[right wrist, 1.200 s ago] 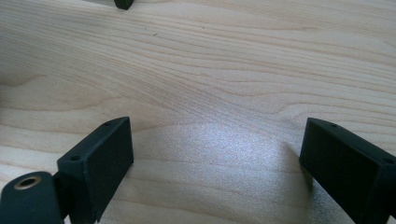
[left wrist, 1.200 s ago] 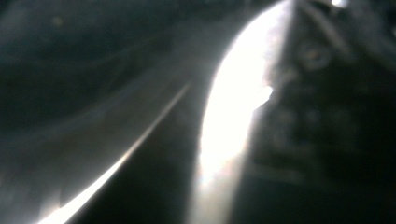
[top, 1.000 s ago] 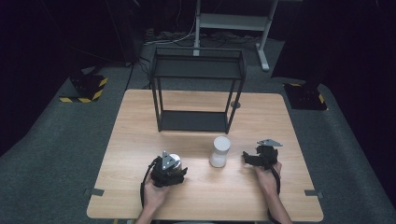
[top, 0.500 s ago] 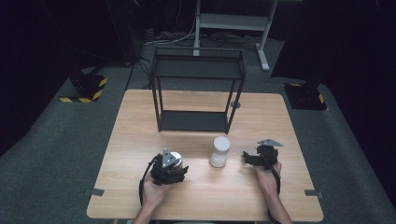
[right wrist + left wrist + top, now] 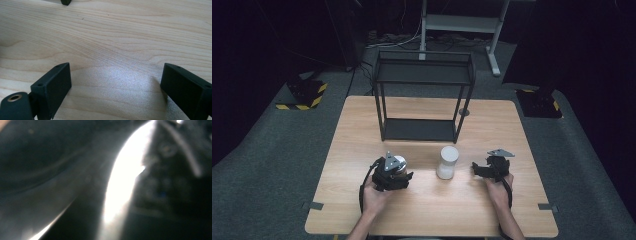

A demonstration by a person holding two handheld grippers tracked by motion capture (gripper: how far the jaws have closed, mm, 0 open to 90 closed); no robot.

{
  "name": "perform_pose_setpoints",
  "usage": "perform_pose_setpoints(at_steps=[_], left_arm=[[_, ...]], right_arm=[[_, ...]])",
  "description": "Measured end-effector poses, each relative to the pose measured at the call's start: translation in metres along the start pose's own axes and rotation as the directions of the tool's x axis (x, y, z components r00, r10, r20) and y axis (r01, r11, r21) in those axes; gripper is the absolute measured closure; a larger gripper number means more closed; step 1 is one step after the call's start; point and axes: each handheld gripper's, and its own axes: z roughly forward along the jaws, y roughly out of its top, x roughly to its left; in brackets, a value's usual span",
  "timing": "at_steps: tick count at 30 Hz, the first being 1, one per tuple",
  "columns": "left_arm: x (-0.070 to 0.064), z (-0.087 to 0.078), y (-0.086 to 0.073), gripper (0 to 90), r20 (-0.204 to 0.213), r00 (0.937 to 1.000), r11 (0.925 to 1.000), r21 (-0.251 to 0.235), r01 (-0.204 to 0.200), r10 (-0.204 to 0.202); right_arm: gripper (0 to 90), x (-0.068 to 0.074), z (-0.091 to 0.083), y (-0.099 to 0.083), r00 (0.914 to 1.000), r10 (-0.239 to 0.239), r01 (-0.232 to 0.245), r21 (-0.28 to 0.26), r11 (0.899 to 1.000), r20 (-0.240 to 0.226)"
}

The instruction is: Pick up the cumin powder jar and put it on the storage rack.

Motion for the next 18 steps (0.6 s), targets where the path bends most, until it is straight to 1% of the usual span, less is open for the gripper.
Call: perform_pose_setpoints(at_steps=[6,18], left_arm=[[0.007,-0.006,0.013,30.7,0.008,1.0000,1.0000,-0.008,0.004,-0.003],[0.024,-0.029,0.052,30.7,0.020,0.9998,0.9995,-0.033,0.006,-0.005]], right_arm=[[9.2,0.000,0.000,0.000,1.0000,0.000,0.000,0.000,1.000,0.000],[8.3,0.000,0.000,0.001,1.0000,-0.003,0.003,0.003,1.000,-0.003]])
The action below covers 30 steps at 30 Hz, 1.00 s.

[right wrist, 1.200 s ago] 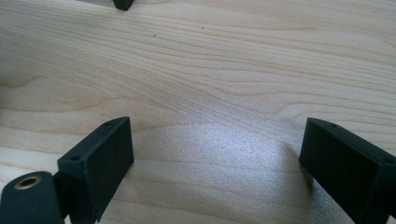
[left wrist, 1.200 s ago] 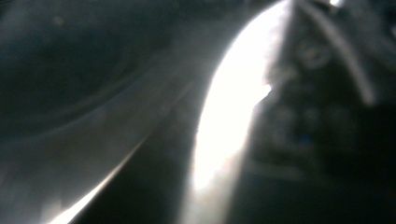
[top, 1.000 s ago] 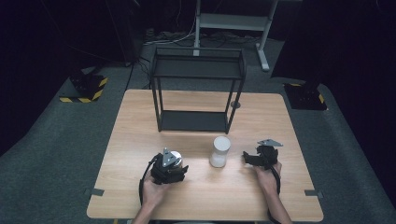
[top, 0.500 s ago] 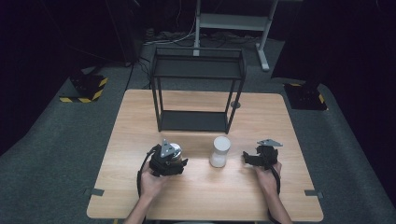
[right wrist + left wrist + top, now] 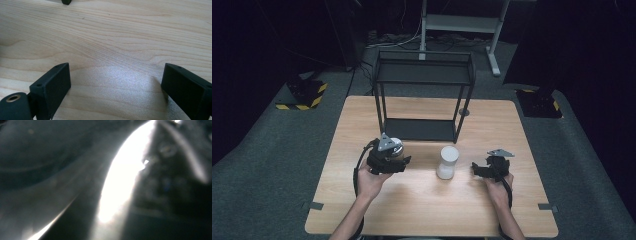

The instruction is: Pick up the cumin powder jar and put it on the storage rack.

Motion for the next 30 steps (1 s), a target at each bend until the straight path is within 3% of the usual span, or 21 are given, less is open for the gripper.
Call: perform_pose_setpoints(at_steps=[15,30], left_arm=[[0.017,-0.022,0.056,30.7,0.027,0.9995,0.9996,-0.021,-0.018,0.018],[0.022,-0.030,0.106,30.7,0.047,0.9978,0.9988,-0.020,-0.046,0.047]], right_arm=[[7.6,0.000,0.000,0.000,1.0000,0.000,0.000,-0.001,1.000,-0.002],[7.6,-0.003,0.000,-0.001,0.9999,0.007,-0.007,-0.004,1.000,-0.011]])
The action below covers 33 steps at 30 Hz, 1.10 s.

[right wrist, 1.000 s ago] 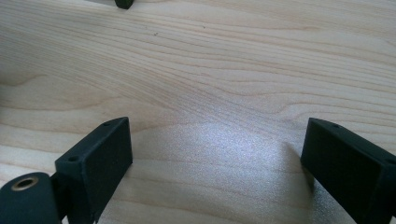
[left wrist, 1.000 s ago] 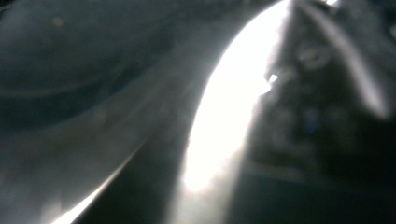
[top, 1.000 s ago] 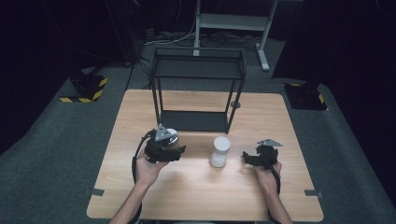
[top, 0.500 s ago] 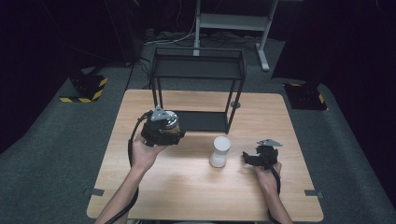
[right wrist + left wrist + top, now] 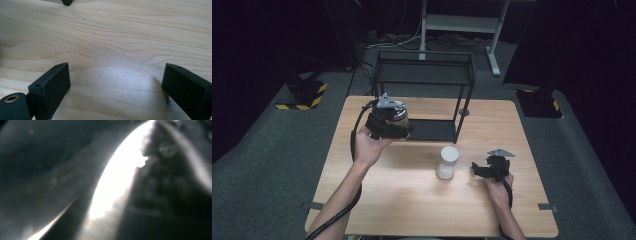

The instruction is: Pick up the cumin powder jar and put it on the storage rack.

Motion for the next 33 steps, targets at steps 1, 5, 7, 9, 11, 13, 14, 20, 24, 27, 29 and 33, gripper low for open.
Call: perform_pose_setpoints(at_steps=[1,5,7,9,11,13,14,20,24,27,29,33], left_arm=[[0.001,0.000,0.004,30.7,0.002,1.0000,1.0000,0.001,0.000,0.000],[0.003,-0.002,0.016,30.7,0.006,1.0000,1.0000,0.001,-0.001,0.001],[0.003,-0.003,0.022,30.7,0.009,1.0000,1.0000,-0.001,-0.002,0.002],[0.004,-0.004,0.028,30.7,0.009,0.9999,1.0000,0.001,-0.006,0.006],[0.004,-0.005,0.036,30.7,0.007,0.9999,0.9999,0.000,-0.010,0.010],[0.004,-0.006,0.043,30.7,0.006,0.9999,0.9999,0.000,-0.014,0.014],[0.004,-0.006,0.049,30.7,0.006,0.9999,0.9999,-0.002,-0.015,0.015],[0.003,-0.010,0.063,30.7,0.005,0.9998,0.9996,-0.020,-0.019,0.019],[0.001,-0.010,0.075,30.7,-0.001,0.9996,0.9995,-0.016,-0.028,0.028],[0.001,-0.010,0.082,30.7,-0.006,0.9994,0.9993,-0.013,-0.034,0.034],[0.002,-0.010,0.087,30.7,-0.009,0.9995,0.9994,-0.013,-0.031,0.031],[0.003,-0.009,0.096,30.7,-0.016,0.9996,0.9996,-0.017,-0.024,0.023]], right_arm=[[7.6,0.000,0.000,0.000,1.0000,0.001,-0.001,0.000,1.000,-0.001],[7.6,0.000,0.000,0.000,1.0000,0.000,0.000,0.001,1.000,0.000],[7.6,0.000,0.000,0.000,1.0000,0.000,0.000,0.001,1.000,0.001],[7.6,0.000,0.000,0.000,1.0000,0.000,0.000,0.000,1.000,0.000],[7.6,0.000,0.000,0.000,1.0000,0.001,-0.001,0.000,1.000,-0.001],[7.6,0.000,0.000,0.000,1.0000,0.002,-0.002,0.000,1.000,-0.001],[7.6,-0.001,0.000,0.000,1.0000,0.003,-0.003,-0.001,1.000,-0.002],[7.6,-0.002,-0.001,0.000,0.9999,0.008,-0.008,0.000,1.000,-0.008],[7.6,-0.002,-0.001,0.000,0.9999,0.008,-0.008,0.001,1.000,-0.008],[7.6,-0.001,0.000,0.000,1.0000,0.006,-0.006,0.001,1.000,-0.003],[7.5,-0.001,0.000,0.000,1.0000,0.007,-0.007,-0.001,1.000,-0.002],[6.8,0.000,0.000,0.001,1.0000,0.000,0.000,0.003,1.000,-0.004]])
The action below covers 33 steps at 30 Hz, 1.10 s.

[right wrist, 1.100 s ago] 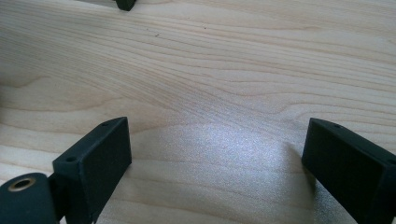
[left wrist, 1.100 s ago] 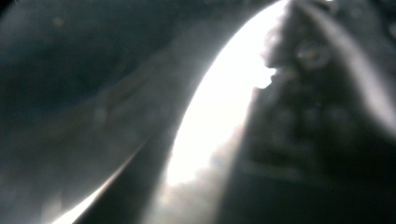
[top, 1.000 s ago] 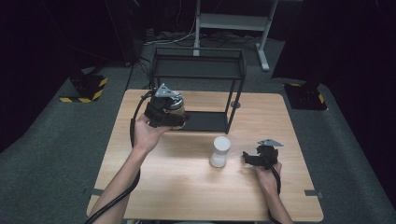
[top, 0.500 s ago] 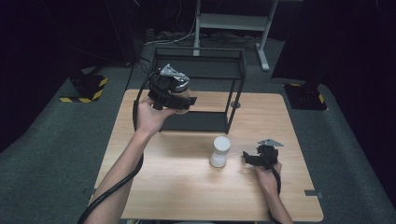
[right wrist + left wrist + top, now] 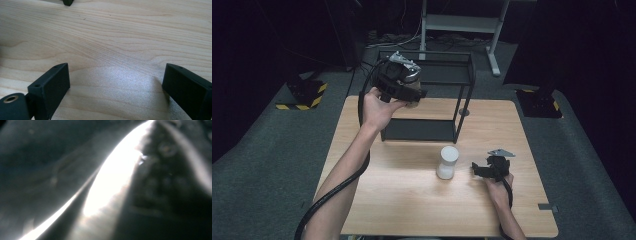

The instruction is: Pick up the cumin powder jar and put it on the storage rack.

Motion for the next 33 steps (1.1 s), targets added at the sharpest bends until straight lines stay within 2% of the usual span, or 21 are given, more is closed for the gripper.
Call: perform_pose_setpoints(at_steps=[9,14,19,27,33], left_arm=[[0.003,0.003,0.018,30.7,-0.047,0.9988,0.9999,0.002,0.015,-0.015],[0.004,0.006,0.027,30.7,-0.085,0.9958,0.9995,-0.002,0.033,-0.033],[0.006,0.018,0.036,30.6,-0.115,0.9922,0.9987,0.010,0.050,-0.049],[0.007,0.036,0.050,30.6,-0.155,0.9868,0.9974,0.047,0.054,-0.047],[0.012,0.050,0.054,30.6,-0.167,0.9833,0.9954,0.051,0.082,-0.072]], right_arm=[[6.7,0.000,0.000,0.000,1.0000,0.001,-0.001,-0.001,1.000,0.000],[6.7,-0.001,0.000,0.000,1.0000,0.006,-0.006,-0.002,1.000,-0.004],[6.7,-0.002,0.000,0.000,0.9999,0.008,-0.008,-0.001,1.000,-0.006],[6.8,-0.001,0.000,0.000,1.0000,0.006,-0.006,0.001,1.000,-0.004],[6.9,-0.002,-0.001,0.000,0.9999,0.008,-0.008,0.000,1.000,-0.008]])
